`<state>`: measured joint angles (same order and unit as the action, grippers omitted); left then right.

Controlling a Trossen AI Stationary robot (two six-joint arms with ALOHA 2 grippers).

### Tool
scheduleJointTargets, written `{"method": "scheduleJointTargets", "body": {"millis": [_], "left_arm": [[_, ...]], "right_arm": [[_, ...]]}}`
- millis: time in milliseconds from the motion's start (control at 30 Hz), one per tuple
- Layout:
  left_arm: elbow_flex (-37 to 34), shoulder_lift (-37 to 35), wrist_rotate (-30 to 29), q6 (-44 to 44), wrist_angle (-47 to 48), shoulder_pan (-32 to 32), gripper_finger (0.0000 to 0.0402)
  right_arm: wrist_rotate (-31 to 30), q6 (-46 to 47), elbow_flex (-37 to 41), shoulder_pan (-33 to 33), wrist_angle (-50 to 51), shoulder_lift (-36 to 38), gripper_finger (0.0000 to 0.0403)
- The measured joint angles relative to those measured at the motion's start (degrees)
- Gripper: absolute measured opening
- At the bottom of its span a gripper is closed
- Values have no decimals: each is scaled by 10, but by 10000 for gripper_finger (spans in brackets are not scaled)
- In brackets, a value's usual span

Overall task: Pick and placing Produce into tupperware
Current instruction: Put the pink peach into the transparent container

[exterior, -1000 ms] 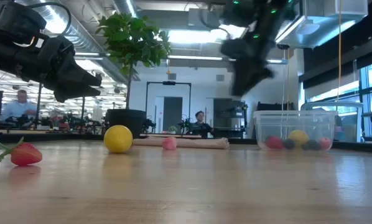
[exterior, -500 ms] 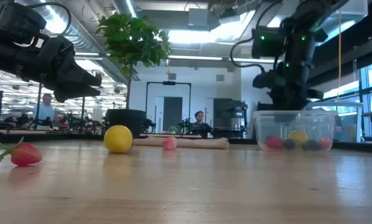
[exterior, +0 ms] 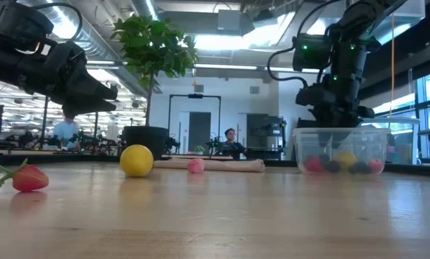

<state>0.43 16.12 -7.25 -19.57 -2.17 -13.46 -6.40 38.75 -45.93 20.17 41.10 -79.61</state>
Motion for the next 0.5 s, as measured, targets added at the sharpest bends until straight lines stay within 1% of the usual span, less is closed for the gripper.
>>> {"method": "scheduleJointTargets", "body": {"millis": [133, 233, 333, 500], "left_arm": [[0, 0, 0, 0, 0, 0, 231], [0, 0, 0, 0, 0, 0, 231], [0, 0, 0, 0, 0, 0, 231], [0, 0, -8, -6, -5, 0, 231]], "right_arm": [[6, 0, -13, 2, 19, 0, 230], [28, -19, -54, 3, 56, 0, 246], [31, -35, -108, 3, 90, 0, 252], [30, -47, -200, -3, 85, 1, 249]]}}
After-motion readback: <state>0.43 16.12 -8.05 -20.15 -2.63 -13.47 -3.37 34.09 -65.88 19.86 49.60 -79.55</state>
